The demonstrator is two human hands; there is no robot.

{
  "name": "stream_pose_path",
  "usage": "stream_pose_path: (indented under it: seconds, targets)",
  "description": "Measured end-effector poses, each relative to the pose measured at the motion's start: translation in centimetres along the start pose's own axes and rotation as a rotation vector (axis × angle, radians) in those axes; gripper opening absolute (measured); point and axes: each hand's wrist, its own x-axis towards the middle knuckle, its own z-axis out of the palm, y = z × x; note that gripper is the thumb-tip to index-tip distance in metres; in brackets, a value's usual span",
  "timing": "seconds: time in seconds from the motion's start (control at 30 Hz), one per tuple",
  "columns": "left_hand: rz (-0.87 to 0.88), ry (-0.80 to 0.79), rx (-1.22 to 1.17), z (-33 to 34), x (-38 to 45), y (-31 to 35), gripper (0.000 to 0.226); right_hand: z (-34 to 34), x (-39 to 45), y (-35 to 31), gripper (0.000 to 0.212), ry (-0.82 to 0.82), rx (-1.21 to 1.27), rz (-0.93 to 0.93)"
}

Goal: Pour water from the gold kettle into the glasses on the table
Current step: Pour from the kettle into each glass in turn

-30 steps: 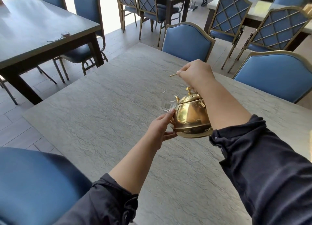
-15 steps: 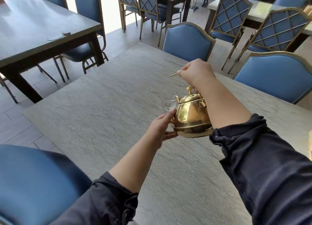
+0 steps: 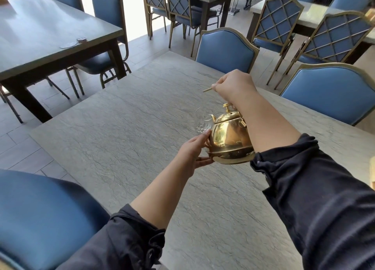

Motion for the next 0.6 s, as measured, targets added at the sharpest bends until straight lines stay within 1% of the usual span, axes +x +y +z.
stream_pose_path:
  seconds: [0.47, 0.6]
  targets:
    - [0.006, -0.014, 0.007, 0.08, -0.32, 0.26, 0.027, -0.25, -0.13, 0.09, 0.039, 0.005, -0.004, -0.014]
    - [-0.002, -0.018, 0.026, 0.09, -0.33, 0.25, 0.031, -0.47, -0.49, 0.33, 0.038, 0.014, 0.005, -0.032]
